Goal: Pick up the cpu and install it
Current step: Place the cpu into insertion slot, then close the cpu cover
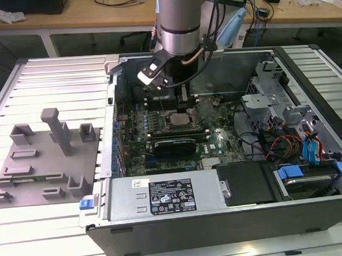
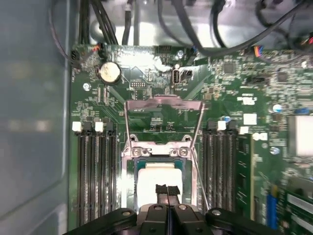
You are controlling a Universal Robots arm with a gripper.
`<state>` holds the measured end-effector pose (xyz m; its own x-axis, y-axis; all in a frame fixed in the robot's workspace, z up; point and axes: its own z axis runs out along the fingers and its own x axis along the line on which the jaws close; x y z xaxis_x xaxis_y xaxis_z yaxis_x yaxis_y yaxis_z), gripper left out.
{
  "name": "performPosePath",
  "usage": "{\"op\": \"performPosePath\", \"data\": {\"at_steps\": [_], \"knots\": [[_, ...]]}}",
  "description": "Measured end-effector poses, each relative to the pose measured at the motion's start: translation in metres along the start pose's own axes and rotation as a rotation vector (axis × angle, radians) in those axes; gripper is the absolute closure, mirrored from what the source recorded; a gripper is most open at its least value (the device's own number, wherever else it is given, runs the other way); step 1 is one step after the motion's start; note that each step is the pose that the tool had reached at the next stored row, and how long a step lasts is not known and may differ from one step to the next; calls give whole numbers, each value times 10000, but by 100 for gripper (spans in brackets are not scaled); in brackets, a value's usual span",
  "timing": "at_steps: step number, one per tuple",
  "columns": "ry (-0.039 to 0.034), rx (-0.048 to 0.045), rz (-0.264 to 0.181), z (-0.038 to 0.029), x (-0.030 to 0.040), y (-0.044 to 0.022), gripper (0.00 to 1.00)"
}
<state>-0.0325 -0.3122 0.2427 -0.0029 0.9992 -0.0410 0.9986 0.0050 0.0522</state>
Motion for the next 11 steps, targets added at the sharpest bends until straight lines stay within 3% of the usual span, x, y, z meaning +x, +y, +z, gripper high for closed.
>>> {"op": "performPosePath", "data": {"at_steps": [3, 11], "knots": [[-2, 0, -1, -88, -3, 5, 89], [-4, 0, -1, -95, -4, 5, 89]]}}
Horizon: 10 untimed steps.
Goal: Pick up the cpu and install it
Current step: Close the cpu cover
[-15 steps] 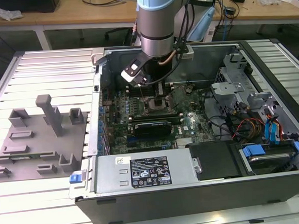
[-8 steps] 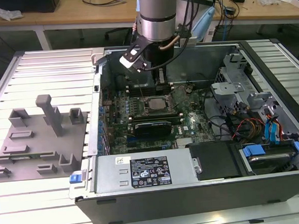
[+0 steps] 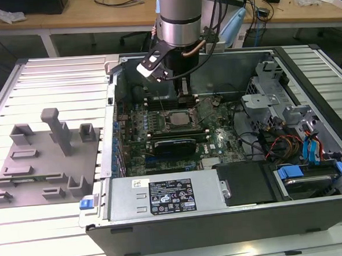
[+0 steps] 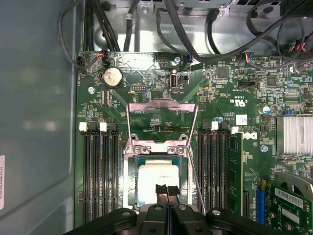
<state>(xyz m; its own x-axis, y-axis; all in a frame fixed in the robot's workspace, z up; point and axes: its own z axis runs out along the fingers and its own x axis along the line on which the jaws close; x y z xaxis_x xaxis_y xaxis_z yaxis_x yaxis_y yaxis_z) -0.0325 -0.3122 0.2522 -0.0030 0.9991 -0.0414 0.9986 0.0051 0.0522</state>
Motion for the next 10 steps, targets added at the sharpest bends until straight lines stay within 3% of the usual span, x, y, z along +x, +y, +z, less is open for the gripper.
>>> {"op": "performPosePath", "data": {"at_steps": [10], "knots": [[0, 0, 0, -32, -1, 2, 89]]}}
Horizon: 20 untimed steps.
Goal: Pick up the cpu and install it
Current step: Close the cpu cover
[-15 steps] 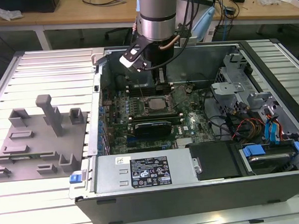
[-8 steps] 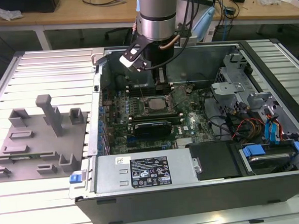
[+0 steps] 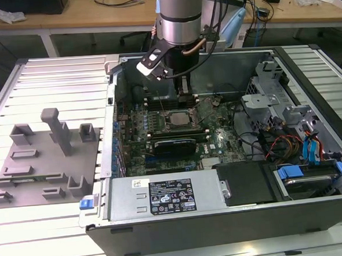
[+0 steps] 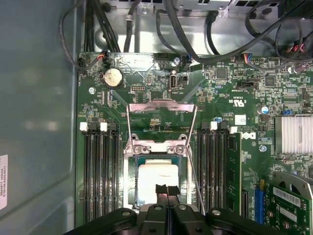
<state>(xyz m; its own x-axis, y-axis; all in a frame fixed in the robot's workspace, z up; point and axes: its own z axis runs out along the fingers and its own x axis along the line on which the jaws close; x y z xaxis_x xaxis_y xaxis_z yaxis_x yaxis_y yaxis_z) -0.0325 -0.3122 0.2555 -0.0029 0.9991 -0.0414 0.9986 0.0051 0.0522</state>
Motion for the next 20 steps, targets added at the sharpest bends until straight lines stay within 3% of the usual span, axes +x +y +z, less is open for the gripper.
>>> {"op": "performPosePath", "data": {"at_steps": [20], "knots": [[0, -1, 0, -74, -2, 4, 89]]}}
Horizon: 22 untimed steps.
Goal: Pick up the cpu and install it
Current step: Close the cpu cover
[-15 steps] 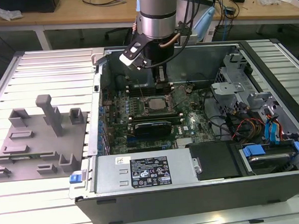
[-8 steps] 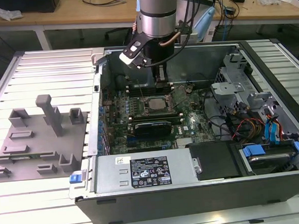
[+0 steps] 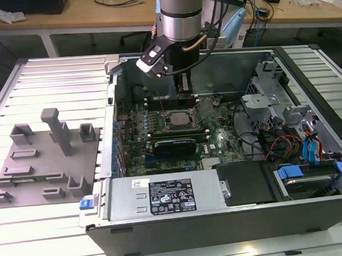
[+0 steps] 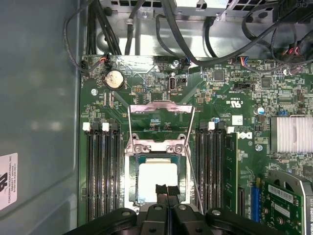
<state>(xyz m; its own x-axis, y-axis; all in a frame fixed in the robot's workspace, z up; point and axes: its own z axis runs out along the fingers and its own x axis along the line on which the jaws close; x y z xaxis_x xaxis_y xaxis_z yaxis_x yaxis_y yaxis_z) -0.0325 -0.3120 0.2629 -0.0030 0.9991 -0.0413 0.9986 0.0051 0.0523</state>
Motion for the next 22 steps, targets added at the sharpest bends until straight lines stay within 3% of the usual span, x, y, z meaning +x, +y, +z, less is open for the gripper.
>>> {"op": "performPosePath", "data": {"at_steps": [6, 10, 22], "knots": [[-2, 1, 1, -1, -1, 9, 89], [1, 0, 0, 3, 0, 63, 89], [-1, 1, 0, -16, -1, 81, 89]]}}
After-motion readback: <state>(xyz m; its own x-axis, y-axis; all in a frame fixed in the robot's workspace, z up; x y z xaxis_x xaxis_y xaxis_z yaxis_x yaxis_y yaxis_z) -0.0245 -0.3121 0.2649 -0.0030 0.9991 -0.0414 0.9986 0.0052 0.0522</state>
